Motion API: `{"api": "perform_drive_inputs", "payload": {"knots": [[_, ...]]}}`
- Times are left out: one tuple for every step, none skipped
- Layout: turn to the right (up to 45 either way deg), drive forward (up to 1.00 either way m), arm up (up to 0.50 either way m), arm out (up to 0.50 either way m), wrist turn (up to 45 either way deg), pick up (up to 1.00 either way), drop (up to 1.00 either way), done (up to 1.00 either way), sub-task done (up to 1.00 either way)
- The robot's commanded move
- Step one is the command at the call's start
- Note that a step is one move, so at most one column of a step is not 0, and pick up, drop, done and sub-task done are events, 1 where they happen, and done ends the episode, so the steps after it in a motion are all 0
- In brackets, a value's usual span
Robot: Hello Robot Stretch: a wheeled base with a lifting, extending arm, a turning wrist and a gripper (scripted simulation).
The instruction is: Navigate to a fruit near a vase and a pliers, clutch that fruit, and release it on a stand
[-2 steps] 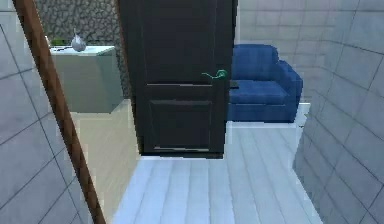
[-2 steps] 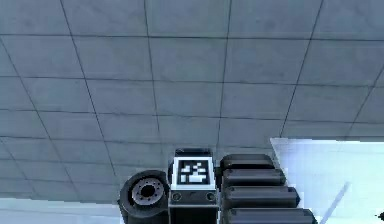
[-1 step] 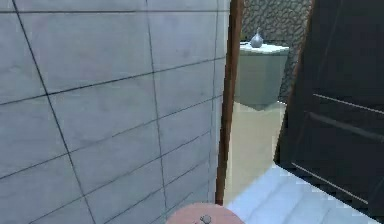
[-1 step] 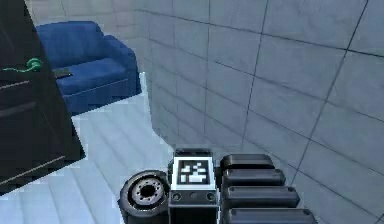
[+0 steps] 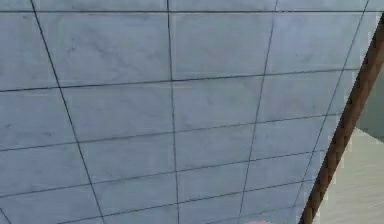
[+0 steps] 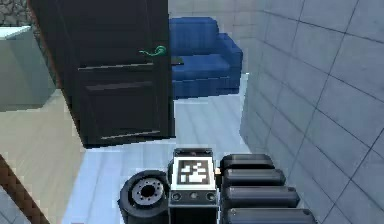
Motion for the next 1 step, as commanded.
{"api": "perform_drive_inputs", "payload": {"knots": [[45.0, 0.00, 0.00, 0.00, 0.0, 0.00, 0.00, 0.00, 0.00]]}}
